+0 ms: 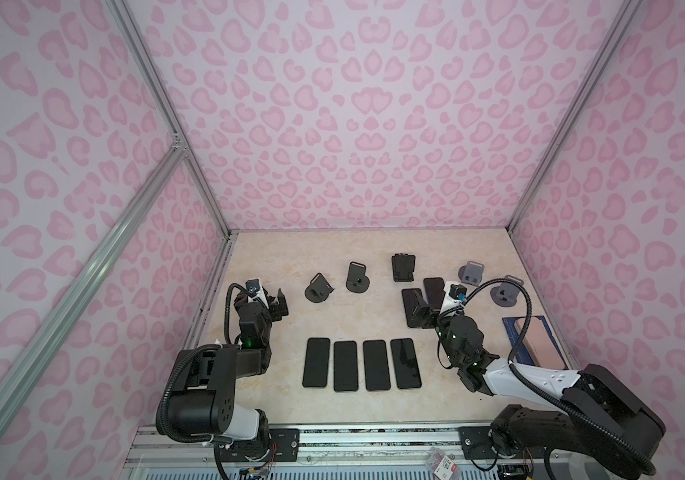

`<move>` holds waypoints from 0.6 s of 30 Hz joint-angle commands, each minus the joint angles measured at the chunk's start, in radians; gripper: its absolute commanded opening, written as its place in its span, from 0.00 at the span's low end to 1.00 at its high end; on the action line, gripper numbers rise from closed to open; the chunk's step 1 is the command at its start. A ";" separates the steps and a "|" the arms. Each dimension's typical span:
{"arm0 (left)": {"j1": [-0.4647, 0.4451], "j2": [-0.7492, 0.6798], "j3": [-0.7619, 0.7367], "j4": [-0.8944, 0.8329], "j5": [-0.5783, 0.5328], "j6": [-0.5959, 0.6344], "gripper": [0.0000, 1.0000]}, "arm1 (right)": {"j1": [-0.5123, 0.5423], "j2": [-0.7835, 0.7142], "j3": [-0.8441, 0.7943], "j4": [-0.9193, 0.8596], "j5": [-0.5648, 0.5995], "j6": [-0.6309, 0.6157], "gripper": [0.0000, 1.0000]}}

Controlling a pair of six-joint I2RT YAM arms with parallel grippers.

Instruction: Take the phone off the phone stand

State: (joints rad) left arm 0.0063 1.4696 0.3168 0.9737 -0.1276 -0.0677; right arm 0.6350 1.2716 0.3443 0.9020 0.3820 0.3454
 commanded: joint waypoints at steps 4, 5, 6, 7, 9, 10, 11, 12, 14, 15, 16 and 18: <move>0.001 0.004 0.007 0.015 0.000 0.010 0.98 | -0.110 0.029 0.033 0.032 0.120 -0.003 0.99; 0.001 0.004 0.008 0.014 0.000 0.010 0.98 | -0.142 0.028 0.013 0.075 0.118 -0.013 0.99; 0.000 0.004 0.009 0.014 0.000 0.009 0.98 | -0.165 0.027 -0.004 0.112 0.117 -0.051 0.99; 0.001 0.004 0.008 0.014 0.000 0.010 0.98 | -0.187 0.027 -0.021 0.159 0.129 -0.114 0.99; 0.000 0.003 0.008 0.014 0.000 0.009 0.98 | -0.214 0.020 -0.051 0.230 0.156 -0.265 0.99; 0.001 0.004 0.007 0.014 0.000 0.009 0.98 | -0.225 0.013 -0.066 0.268 0.153 -0.362 0.99; 0.000 0.004 0.007 0.013 0.000 0.009 0.98 | -0.236 0.004 -0.085 0.289 0.135 -0.460 0.98; 0.000 0.004 0.008 0.014 0.000 0.009 0.98 | -0.243 -0.007 -0.100 0.294 0.117 -0.525 0.99; 0.001 0.004 0.007 0.014 0.000 0.009 0.98 | -0.258 -0.033 -0.129 0.271 0.098 -0.604 0.99; 0.001 0.003 0.007 0.014 0.000 0.009 0.98 | -0.266 -0.052 -0.142 0.242 0.084 -0.619 0.99; 0.001 0.004 0.008 0.014 0.000 0.009 0.98 | -0.277 -0.069 -0.154 0.201 0.063 -0.623 0.99; 0.001 0.004 0.007 0.014 0.000 0.009 0.98 | -0.299 -0.099 -0.166 0.120 0.033 -0.602 0.99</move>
State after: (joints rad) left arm 0.0063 1.4696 0.3168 0.9737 -0.1276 -0.0669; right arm 0.3515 1.1931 0.1917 1.0843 0.4614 -0.1734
